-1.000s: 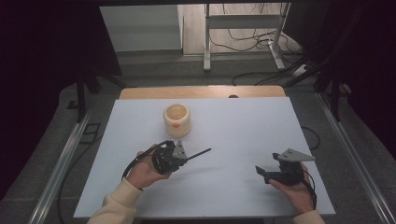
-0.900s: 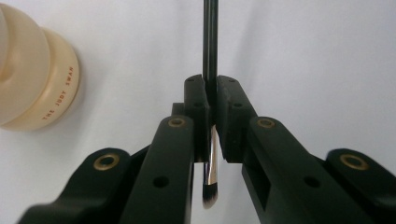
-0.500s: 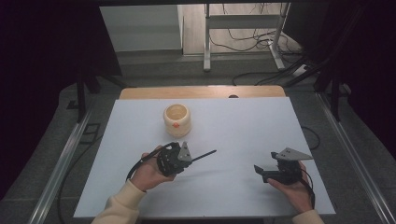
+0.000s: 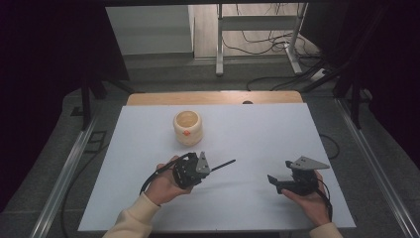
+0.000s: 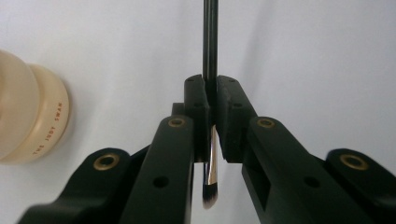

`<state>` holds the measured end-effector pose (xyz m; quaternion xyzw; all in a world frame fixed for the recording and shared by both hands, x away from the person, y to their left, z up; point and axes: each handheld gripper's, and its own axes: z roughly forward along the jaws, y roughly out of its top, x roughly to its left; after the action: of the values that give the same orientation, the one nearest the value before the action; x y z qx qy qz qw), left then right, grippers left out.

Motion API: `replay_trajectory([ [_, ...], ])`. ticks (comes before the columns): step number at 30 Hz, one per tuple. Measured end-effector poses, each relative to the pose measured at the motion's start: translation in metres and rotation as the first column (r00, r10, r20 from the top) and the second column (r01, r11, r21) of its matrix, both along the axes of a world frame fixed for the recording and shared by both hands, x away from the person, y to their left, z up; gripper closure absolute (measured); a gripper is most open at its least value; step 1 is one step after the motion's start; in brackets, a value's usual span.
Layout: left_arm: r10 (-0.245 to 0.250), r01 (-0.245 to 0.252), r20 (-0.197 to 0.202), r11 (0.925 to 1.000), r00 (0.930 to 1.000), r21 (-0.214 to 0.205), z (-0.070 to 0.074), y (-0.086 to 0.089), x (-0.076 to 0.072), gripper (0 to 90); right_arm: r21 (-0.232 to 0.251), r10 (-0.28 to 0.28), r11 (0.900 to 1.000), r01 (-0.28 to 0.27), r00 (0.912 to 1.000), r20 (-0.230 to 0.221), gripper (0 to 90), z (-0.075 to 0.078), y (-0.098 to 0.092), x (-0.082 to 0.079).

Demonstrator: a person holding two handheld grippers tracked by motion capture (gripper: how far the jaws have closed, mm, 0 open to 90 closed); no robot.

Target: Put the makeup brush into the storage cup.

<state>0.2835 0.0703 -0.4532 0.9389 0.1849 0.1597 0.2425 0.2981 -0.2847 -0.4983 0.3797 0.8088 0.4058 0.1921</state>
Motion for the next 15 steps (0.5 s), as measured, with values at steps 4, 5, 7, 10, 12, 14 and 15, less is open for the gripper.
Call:
replay_trajectory([
  [4, 0.005, -0.005, -0.001, 1.0000, 1.0000, -0.002, 0.000, 0.001, 0.000, 83.0, 0.001, 0.002, 1.0000, -0.002, 1.0000, 0.004, 12.7, 0.001, 0.001, 0.000],
  [5, 0.005, -0.005, -0.001, 1.0000, 1.0000, -0.003, 0.000, 0.001, 0.000, 83.0, 0.001, 0.002, 1.0000, -0.002, 1.0000, 0.005, 12.7, 0.001, 0.001, 0.000],
  [7, 0.005, -0.005, -0.003, 1.0000, 1.0000, -0.004, 0.000, 0.001, 0.001, 83.0, -0.001, 0.001, 1.0000, -0.001, 1.0000, 0.006, 12.7, 0.001, 0.000, 0.000],
  [10, 0.004, -0.004, -0.004, 1.0000, 1.0000, -0.009, 0.000, 0.000, 0.002, 83.0, -0.011, 0.000, 0.9999, 0.000, 1.0000, 0.008, 13.0, 0.003, 0.002, -0.001],
  [12, 0.001, -0.002, -0.011, 0.9999, 0.9999, -0.015, 0.000, 0.000, 0.003, 83.0, -0.007, 0.003, 1.0000, -0.003, 0.9999, 0.016, 13.1, 0.005, 0.004, -0.001],
  [14, 0.003, -0.003, -0.011, 0.9999, 0.9999, -0.014, 0.000, 0.000, 0.004, 83.0, -0.008, 0.013, 0.9999, -0.012, 0.9997, 0.022, 13.1, 0.008, 0.008, -0.002],
  [15, 0.002, -0.003, -0.011, 0.9999, 0.9999, -0.015, 0.000, 0.000, 0.004, 83.0, -0.007, 0.026, 0.9996, -0.026, 0.9992, 0.029, 13.1, 0.013, 0.013, -0.003],
])
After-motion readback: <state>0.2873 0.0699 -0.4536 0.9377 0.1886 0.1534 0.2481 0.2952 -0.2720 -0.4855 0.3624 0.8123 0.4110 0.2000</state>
